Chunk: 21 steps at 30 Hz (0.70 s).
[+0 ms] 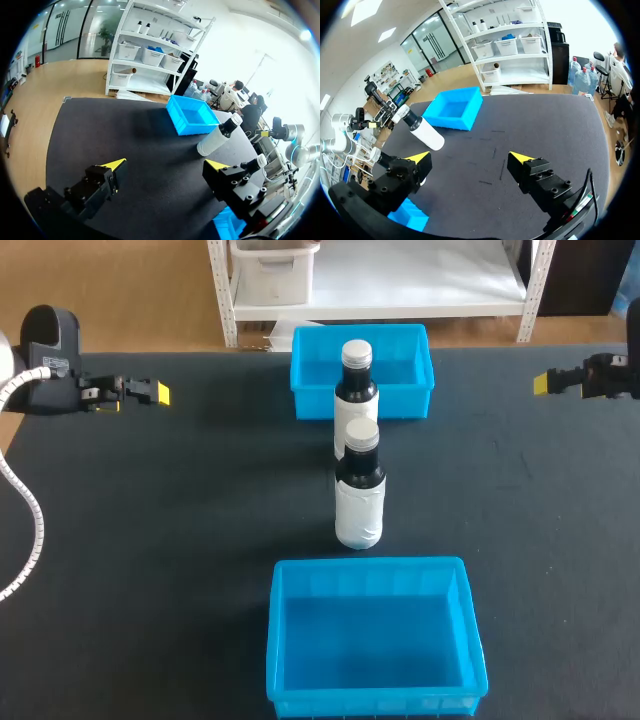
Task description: Pick up the bottle, and place it in the far bin if it is heavy, or in the near bin if it is light.
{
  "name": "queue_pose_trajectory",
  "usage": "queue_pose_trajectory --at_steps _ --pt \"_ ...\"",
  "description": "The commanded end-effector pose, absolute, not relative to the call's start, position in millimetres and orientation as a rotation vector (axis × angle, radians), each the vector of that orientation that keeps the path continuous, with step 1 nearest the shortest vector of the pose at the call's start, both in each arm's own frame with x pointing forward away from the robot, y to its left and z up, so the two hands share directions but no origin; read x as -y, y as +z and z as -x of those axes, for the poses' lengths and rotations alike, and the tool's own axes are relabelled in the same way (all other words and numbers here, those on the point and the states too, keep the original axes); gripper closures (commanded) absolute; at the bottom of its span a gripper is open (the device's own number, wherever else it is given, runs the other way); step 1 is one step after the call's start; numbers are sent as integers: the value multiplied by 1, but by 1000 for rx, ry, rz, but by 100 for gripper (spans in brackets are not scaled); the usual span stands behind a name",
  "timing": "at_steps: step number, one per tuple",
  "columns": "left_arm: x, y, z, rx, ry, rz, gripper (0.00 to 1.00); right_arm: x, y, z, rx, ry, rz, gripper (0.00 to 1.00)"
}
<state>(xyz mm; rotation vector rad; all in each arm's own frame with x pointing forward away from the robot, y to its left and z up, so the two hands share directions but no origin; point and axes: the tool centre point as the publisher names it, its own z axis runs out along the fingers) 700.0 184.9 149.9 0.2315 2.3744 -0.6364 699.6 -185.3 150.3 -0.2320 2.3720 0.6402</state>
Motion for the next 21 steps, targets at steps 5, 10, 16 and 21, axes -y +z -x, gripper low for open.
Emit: queue_pose_trajectory --at_steps 5,10,16,21 --pt "-185 150 -700 -2374 -636 -231 0 185 150 -700 -2373 636 231 0" --pt "-185 150 -700 -2374 -636 -231 0 185 150 -700 -2373 636 231 0" --pt "-185 150 -700 -2374 -636 -231 0 185 150 -700 -2373 636 231 0" --pt "-185 150 -700 -2374 -636 -231 0 194 148 -710 -2376 755 609 0"
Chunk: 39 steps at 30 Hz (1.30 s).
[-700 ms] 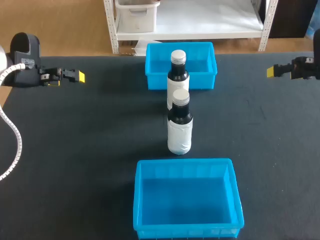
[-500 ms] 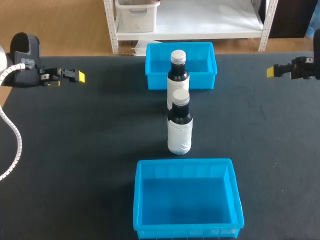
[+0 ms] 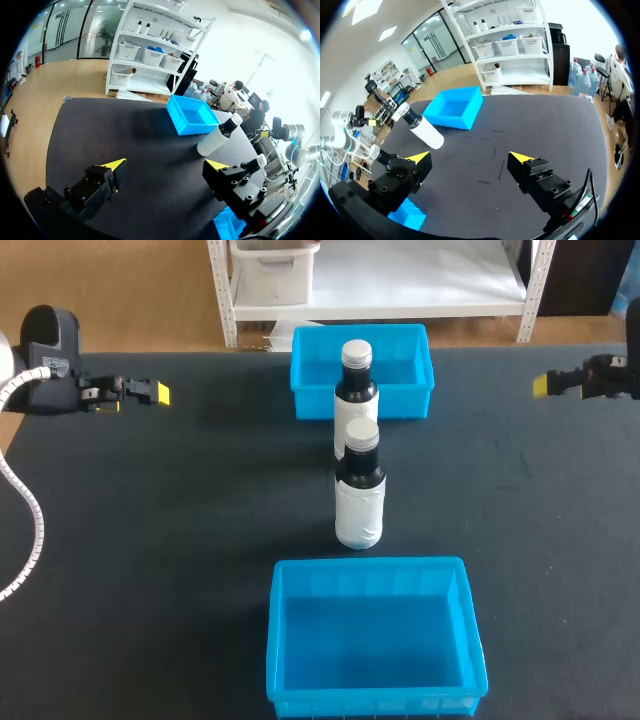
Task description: Pick up the bottle, and place it in the far bin if it is heavy, or in the near bin if it is light.
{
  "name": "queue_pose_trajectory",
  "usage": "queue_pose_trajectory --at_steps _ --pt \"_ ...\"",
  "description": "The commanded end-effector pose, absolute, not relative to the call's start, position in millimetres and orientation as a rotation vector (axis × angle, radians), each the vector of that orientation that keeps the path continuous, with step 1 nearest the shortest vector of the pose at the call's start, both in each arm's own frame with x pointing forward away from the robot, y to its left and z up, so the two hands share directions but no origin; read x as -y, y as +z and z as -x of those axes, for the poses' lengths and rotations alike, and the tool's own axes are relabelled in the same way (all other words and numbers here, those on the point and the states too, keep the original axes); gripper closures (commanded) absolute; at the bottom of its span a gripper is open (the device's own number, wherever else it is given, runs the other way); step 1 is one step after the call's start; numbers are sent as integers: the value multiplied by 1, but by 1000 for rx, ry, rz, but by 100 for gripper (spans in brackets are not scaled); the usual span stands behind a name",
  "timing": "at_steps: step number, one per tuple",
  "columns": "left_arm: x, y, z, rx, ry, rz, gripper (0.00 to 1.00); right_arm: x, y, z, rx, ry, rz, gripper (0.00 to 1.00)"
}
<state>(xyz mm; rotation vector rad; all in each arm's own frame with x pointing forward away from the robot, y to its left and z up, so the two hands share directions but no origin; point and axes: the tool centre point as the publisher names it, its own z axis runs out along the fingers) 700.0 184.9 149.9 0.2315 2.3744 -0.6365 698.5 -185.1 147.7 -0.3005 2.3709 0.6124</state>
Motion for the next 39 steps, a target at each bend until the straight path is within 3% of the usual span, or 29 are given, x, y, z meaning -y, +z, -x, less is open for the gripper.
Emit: queue_pose_trajectory --at_steps 1,4,18,26,39 --pt "-185 150 -700 -2374 -636 -231 0 194 148 -710 -2352 798 749 0" --pt "-185 150 -700 -2374 -636 -231 0 194 151 -702 -2252 917 1303 0" --pt "-185 150 -700 -2374 -636 -231 0 194 151 -702 -2252 917 1303 0" --pt "-185 150 -700 -2374 -636 -231 0 172 147 -689 -1777 872 1526 0" --pt "-185 150 -700 -2374 -636 -231 0 128 133 -662 -1658 754 1605 0"
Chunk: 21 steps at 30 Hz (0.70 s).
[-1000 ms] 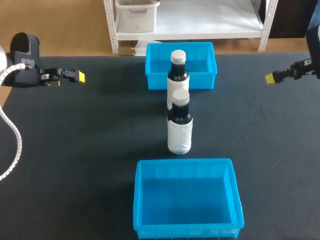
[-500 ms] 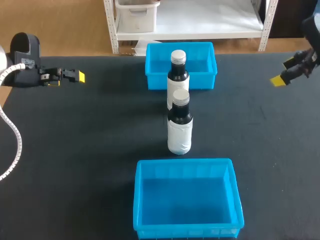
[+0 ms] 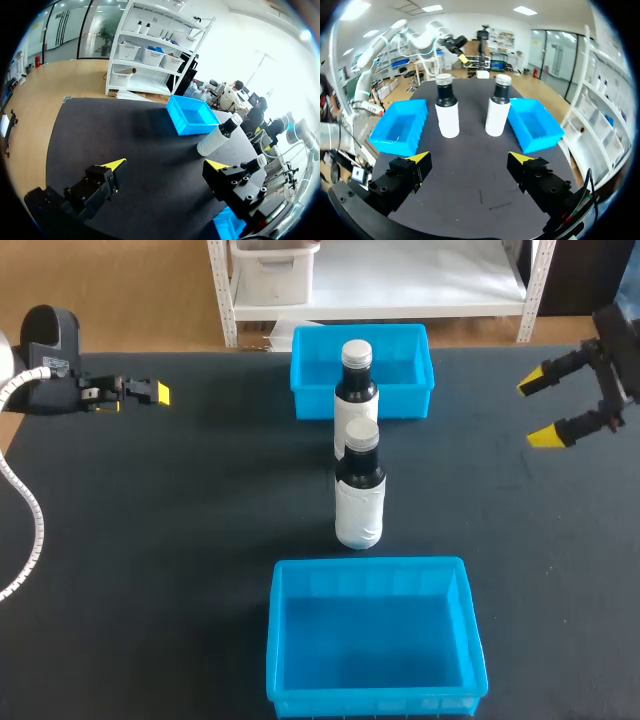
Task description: Pick up the bottle, and place it in the far bin if it is heavy, or in the near bin if it is light.
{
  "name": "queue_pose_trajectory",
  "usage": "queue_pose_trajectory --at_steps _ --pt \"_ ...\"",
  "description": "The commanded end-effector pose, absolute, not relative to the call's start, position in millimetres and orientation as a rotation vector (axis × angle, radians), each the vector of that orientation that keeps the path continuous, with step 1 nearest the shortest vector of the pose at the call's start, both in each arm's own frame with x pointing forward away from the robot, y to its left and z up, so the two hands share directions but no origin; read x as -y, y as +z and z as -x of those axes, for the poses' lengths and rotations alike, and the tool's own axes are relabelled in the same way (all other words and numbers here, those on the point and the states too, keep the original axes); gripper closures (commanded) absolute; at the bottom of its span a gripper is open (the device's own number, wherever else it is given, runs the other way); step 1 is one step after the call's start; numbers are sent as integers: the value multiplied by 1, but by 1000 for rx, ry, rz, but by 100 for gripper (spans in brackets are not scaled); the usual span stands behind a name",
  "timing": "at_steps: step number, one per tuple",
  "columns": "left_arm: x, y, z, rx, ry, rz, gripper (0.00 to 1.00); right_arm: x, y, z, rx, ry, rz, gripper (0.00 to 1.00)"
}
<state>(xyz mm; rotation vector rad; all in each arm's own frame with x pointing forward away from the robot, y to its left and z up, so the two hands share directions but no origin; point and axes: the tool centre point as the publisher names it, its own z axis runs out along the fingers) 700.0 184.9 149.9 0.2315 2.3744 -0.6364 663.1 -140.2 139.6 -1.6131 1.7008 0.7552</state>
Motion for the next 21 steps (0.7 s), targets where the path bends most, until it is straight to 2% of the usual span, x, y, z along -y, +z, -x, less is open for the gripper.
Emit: queue_pose_trajectory --at_steps 1,13,21 --pt "-185 150 -700 -2374 -636 -231 0 121 132 -660 -1679 742 1597 0" --pt "-185 150 -700 -2374 -636 -231 0 46 124 -643 -1740 792 1609 0" --pt "-185 150 -700 -2374 -636 -231 0 17 127 -642 -1716 857 1609 0"
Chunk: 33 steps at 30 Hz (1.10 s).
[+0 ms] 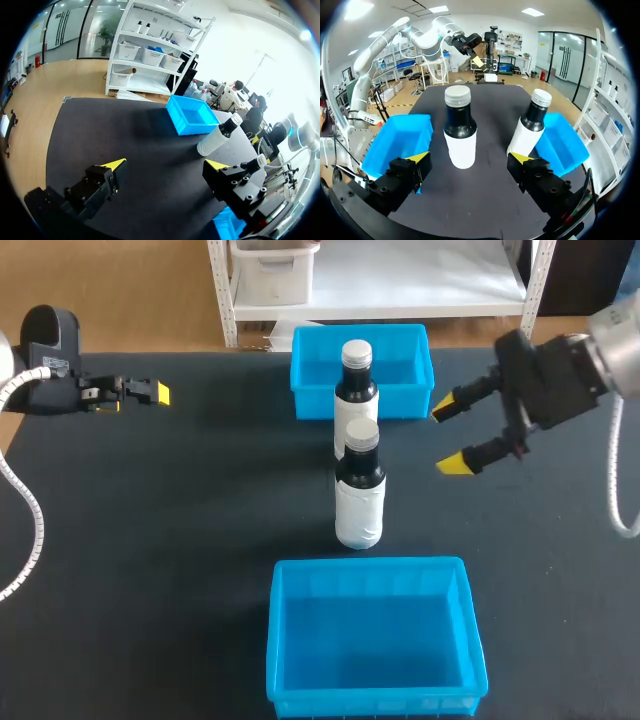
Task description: Pick up the bottle, and place it in the far bin if it is heavy, or in the near bin if it is light.
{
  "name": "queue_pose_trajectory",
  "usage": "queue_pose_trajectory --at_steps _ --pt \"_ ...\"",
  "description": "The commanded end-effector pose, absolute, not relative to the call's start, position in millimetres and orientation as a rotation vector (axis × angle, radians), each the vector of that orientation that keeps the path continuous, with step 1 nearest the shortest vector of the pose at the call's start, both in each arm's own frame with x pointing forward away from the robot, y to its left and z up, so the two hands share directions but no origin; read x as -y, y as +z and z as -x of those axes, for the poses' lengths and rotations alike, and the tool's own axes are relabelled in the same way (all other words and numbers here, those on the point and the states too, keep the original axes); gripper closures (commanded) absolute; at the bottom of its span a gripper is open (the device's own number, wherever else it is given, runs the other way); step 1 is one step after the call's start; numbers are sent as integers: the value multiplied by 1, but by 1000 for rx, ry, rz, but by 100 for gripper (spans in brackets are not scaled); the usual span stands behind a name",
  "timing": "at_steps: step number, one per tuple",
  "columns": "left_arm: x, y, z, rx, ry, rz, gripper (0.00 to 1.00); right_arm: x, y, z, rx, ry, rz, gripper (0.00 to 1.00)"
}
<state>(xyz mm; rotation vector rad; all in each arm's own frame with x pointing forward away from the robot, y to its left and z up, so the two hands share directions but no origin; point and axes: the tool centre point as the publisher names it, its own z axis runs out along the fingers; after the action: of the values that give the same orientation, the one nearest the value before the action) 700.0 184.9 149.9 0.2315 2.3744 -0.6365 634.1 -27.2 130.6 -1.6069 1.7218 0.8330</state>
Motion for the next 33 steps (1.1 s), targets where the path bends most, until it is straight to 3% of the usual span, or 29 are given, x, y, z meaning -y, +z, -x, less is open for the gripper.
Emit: queue_pose_trajectory --at_steps 1,33 --pt "-185 150 -700 -2374 -636 -231 0 14 127 -642 -1715 866 1605 0" --pt "-185 150 -700 -2374 -636 -231 0 -69 120 -622 -1704 984 1634 0"
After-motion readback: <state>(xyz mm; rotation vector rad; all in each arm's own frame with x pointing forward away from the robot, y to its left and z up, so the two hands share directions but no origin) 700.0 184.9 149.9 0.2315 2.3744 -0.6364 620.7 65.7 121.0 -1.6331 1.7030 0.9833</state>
